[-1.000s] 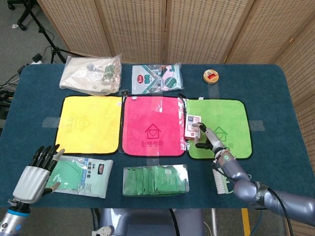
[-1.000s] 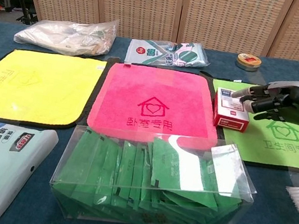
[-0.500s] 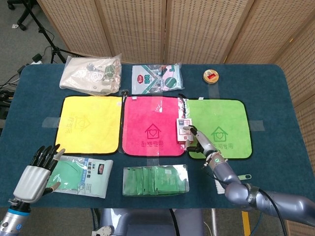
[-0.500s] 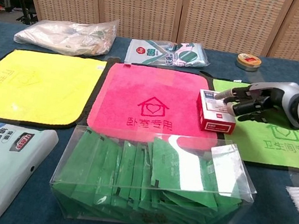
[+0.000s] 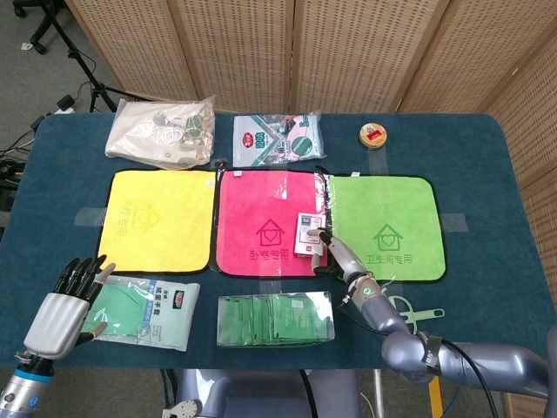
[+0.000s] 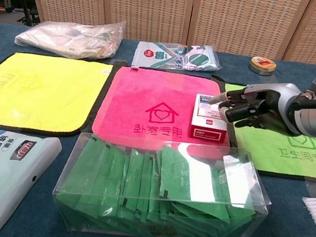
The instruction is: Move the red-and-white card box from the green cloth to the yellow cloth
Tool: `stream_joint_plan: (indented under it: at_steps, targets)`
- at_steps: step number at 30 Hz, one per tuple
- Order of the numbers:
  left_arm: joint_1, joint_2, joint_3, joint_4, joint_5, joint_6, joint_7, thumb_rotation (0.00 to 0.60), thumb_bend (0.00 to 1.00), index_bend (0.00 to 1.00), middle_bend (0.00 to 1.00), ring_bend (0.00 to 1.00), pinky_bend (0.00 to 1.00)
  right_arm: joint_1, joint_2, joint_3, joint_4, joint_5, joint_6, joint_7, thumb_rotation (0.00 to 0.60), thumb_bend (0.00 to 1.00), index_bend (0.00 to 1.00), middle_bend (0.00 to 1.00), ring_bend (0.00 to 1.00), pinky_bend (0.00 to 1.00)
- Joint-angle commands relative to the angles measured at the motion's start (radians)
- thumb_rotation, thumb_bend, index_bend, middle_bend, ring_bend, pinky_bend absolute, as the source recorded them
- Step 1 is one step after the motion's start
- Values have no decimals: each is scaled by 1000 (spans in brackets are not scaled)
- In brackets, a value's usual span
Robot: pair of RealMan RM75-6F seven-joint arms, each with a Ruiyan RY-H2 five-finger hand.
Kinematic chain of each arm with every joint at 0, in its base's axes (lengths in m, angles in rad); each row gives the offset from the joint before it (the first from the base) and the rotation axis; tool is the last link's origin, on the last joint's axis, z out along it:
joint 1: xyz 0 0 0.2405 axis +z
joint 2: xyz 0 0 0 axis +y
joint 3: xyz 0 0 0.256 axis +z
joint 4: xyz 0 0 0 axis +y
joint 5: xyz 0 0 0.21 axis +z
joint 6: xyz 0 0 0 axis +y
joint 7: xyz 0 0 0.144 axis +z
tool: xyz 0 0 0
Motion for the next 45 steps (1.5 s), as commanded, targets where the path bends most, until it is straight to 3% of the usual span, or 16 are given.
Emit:
stream_joint_plan:
  at_steps: [1,28,35,39,45]
  targets:
    - [0,1,1,0,1,1,-1,600,111,0,0,0,0,9,-15,-1,-6,10,8,-13,600,748,131,11,0,0]
    - [-4,7,-1,-2,-8,-4,-11,600,111,0,0,0,0,104,-143,45,-69,90,143,-163,600,748,131,11,0,0]
    - [-4,6,-1,-2,-8,-4,-11,600,111,0,0,0,0,81,-97,43,-74,77,160,-186,600,731,131,11,0,0]
    - [-3,5,-2,-2,-9,-3,-9,600,111,0,0,0,0,58,-53,26,-83,42,158,-202,600,645,131,3,0,0]
    - [-3,2,-2,-1,-12,-5,-3,600,111,0,0,0,0,-20,44,-41,-123,-129,148,-204,600,608,131,0,0,0]
